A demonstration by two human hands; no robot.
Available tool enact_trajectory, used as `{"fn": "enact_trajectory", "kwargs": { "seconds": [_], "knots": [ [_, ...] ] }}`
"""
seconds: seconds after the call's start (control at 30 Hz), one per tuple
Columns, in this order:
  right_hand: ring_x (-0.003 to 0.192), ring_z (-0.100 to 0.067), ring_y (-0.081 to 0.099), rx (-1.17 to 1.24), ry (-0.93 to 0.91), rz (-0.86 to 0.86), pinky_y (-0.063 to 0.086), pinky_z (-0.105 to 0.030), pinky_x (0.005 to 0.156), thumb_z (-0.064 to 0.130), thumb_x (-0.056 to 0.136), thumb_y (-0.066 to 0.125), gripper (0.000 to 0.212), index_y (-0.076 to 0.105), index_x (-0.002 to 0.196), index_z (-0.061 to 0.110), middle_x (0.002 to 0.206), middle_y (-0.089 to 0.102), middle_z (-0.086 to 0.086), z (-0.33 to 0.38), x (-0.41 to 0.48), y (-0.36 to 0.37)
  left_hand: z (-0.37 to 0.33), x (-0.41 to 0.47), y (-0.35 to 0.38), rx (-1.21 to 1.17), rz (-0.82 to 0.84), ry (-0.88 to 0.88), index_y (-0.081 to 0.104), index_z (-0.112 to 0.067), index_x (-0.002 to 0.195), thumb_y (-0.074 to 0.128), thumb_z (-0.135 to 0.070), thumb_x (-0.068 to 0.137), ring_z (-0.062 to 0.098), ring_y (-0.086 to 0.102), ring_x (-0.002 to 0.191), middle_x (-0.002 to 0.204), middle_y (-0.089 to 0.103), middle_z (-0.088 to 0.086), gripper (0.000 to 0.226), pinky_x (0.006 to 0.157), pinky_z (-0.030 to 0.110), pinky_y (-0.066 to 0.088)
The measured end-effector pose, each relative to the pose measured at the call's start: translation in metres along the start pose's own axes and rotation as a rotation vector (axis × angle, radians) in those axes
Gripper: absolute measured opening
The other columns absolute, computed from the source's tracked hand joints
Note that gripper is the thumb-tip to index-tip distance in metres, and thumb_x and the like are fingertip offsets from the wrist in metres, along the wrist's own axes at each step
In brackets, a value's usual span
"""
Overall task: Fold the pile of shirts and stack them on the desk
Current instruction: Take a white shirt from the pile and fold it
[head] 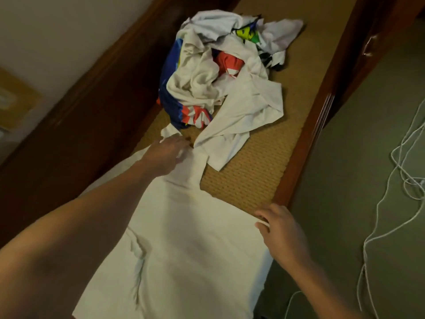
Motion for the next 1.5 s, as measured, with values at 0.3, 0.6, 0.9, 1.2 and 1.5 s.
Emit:
{"fn": "enact_trajectory", "kwargs": {
  "seconds": [0.3,0.6,0.9,1.2,1.5],
  "knots": [
    [0.091,-0.006,0.047,0.031,-0.013,-0.083,0.049,-0.025,0.074,0.025,0.090,0.071,0.008,0.064,0.089,0.030,0.097,0.052,0.015,0.005,-0.004,0.004,-0.012,0.020,-0.019,0.302,0.057,0.029,0.045,-0.024,0.140,0.067,-0.028,0.095,0.027,0.045,0.133,0.142,0.053,0.003,0.050,0.113,0.058,0.026],
    [0.091,-0.003,0.044,0.088,0.003,-0.171,0.040,-0.024,0.077,0.018,0.088,0.075,0.022,0.071,0.108,0.026,0.096,0.054,0.019,-0.002,-0.023,0.005,0.002,-0.033,-0.027,0.466,-0.322,0.137,0.075,-0.015,0.102,0.074,-0.031,0.087,0.027,0.048,0.126,0.125,0.062,0.006,0.022,0.111,0.065,0.023],
    [0.090,-0.016,0.052,-0.057,0.022,-0.256,0.034,-0.035,0.081,0.025,0.089,0.076,0.007,0.074,0.095,0.024,0.091,0.063,0.008,0.008,-0.034,-0.001,0.035,-0.105,-0.036,0.283,-0.418,0.282,0.078,-0.021,0.099,0.082,-0.013,0.079,0.020,0.064,0.121,0.106,0.075,0.004,0.022,0.119,0.057,0.010],
    [0.076,-0.006,0.055,0.108,-0.097,-0.210,0.051,-0.029,0.062,0.027,0.093,0.071,0.010,0.074,0.102,0.023,0.089,0.055,0.012,0.041,-0.072,0.004,0.062,-0.194,-0.024,0.275,-0.457,0.232,0.079,-0.015,0.100,0.086,-0.010,0.074,0.027,0.065,0.100,0.094,0.073,0.006,0.028,0.119,0.044,0.014],
    [0.073,-0.005,0.053,0.127,-0.191,-0.291,0.036,-0.008,0.067,0.013,0.090,0.074,0.011,0.078,0.101,0.016,0.085,0.054,0.013,0.061,-0.095,0.010,0.082,-0.262,-0.009,0.224,-0.462,0.152,0.080,-0.020,0.093,0.087,-0.014,0.074,0.023,0.061,0.090,0.082,0.071,-0.004,0.021,0.091,0.047,0.033]
  ]
}}
Point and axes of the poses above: each hand's wrist, its own x-axis towards the middle knuckle, its own y-axis out of the palm, z = x × y, the point moved 5 cm from there along x, towards the middle knuckle
